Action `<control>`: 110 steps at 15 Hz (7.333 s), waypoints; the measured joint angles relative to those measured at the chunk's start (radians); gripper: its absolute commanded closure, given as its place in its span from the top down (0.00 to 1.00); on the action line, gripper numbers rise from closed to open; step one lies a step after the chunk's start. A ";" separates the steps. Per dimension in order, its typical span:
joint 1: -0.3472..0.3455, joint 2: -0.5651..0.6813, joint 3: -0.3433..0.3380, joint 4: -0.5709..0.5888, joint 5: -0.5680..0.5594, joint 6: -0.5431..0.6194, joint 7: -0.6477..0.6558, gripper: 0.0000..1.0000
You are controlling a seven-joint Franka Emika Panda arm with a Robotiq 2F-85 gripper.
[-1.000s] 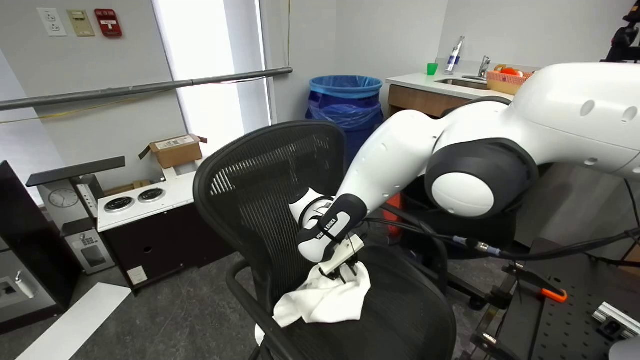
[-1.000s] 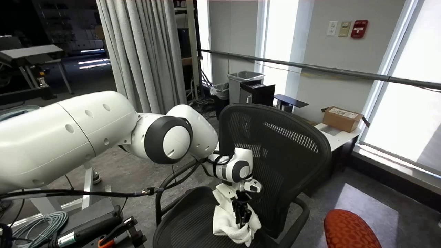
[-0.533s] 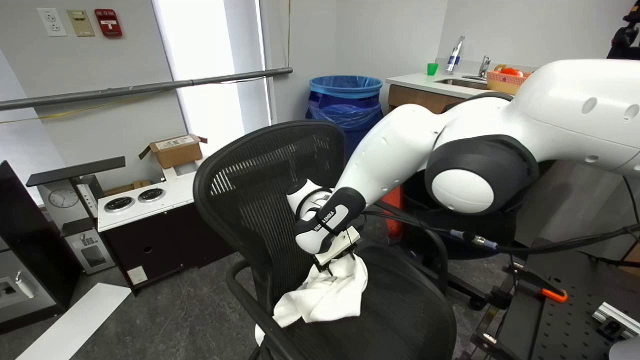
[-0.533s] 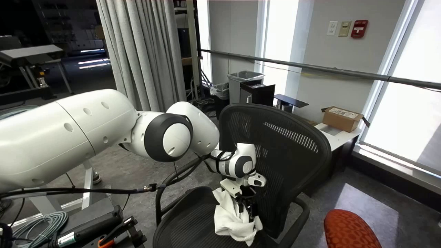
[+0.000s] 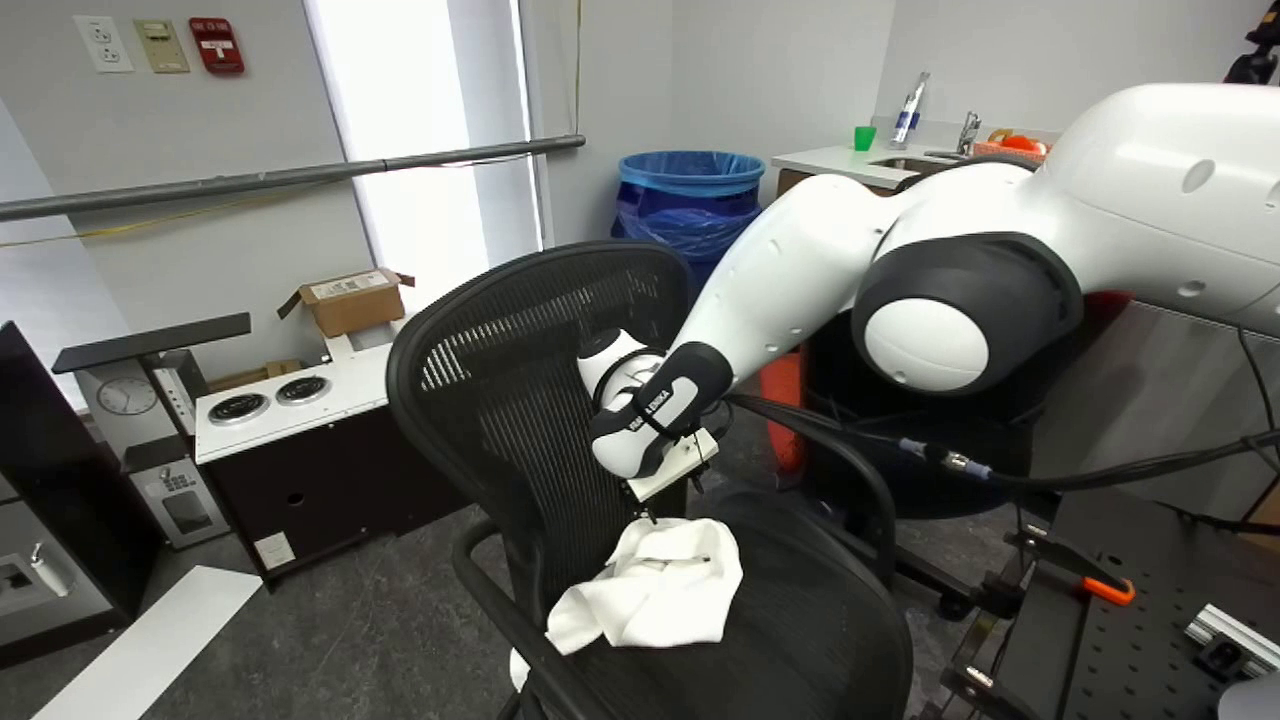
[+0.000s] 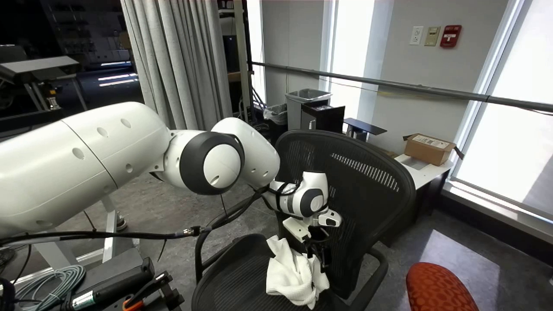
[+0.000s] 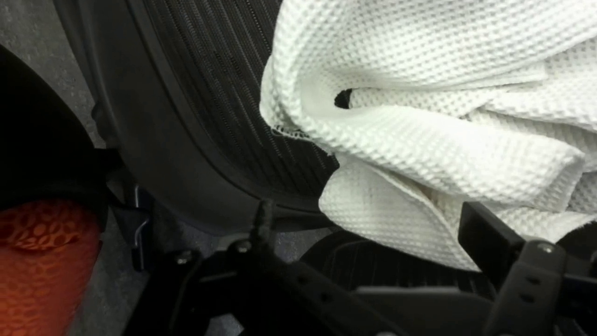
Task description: Hang the white cloth on the backrest of the black chair
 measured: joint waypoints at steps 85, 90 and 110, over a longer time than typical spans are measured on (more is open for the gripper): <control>0.004 -0.594 0.134 0.090 0.015 0.043 -0.014 0.03; -0.007 -0.512 0.112 0.284 0.014 0.048 0.019 0.03; -0.028 -0.276 0.041 0.549 0.012 -0.053 0.163 0.03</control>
